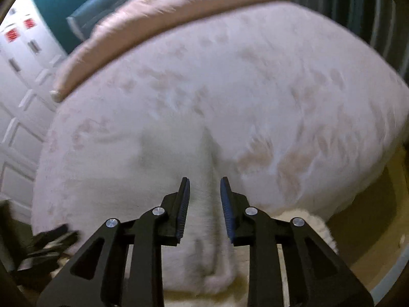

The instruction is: Fold small clothes

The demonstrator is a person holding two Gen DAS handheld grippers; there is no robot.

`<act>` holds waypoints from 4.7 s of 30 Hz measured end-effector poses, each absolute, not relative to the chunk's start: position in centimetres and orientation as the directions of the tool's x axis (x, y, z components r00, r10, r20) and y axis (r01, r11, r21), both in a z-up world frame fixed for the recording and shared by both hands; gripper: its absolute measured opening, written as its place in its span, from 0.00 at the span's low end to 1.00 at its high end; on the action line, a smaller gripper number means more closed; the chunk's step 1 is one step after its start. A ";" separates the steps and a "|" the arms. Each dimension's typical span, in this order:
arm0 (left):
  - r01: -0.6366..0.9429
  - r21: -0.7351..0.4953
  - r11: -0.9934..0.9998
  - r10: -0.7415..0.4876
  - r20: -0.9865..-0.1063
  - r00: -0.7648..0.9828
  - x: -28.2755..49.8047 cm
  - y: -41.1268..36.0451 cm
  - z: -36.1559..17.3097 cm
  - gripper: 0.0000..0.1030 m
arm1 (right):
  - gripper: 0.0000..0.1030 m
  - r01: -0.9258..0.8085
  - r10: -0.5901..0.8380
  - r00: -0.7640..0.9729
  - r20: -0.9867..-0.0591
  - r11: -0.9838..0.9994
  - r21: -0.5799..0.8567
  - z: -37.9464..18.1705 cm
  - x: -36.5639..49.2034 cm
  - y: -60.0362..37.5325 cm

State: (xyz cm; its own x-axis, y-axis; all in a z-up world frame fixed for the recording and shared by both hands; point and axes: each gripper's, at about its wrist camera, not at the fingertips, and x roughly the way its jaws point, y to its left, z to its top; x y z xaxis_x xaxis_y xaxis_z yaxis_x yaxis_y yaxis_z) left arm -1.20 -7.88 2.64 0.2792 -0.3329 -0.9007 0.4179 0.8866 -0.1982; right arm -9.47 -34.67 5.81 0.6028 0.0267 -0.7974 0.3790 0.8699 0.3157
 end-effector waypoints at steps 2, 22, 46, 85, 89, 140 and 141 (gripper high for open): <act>0.421 -0.170 0.891 -0.306 -0.910 0.280 -1.1 -8.1 2.0 0.71 | 0.24 0.296 0.096 0.631 -0.770 0.887 0.354 7.7 -9.3 -33.2; 0.331 -0.216 0.919 -0.319 -0.899 0.299 -0.5 -6.8 3.8 0.70 | 0.26 0.108 0.277 0.403 -0.872 0.932 0.346 -2.1 -5.2 -22.8; 0.379 -0.067 0.923 -0.184 -0.942 0.281 0.2 -13.4 -0.4 0.82 | 0.18 0.332 0.054 0.479 -0.876 0.913 0.237 -3.4 1.9 -33.4; 0.282 -0.166 0.945 -0.245 -0.930 0.273 -0.6 -9.4 2.9 0.84 | 0.29 0.245 0.039 0.481 -0.876 0.953 0.177 4.6 -6.2 -28.0; 0.343 -0.162 0.925 -0.262 -0.926 0.270 -1.2 -11.7 2.6 0.84 | 0.29 0.299 0.037 0.344 -0.938 0.943 0.147 -0.3 -8.8 -29.0; 0.329 -0.179 0.927 -0.295 -0.890 0.348 1.8 -12.9 -3.4 0.95 | 0.92 0.300 0.291 0.502 -0.814 0.825 0.480 -6.7 -2.0 -34.5; 0.328 -0.183 0.927 -0.299 -0.888 0.349 1.8 -12.9 -3.3 0.95 | 0.89 0.291 0.297 0.506 -0.810 0.825 0.485 -6.6 -2.0 -34.4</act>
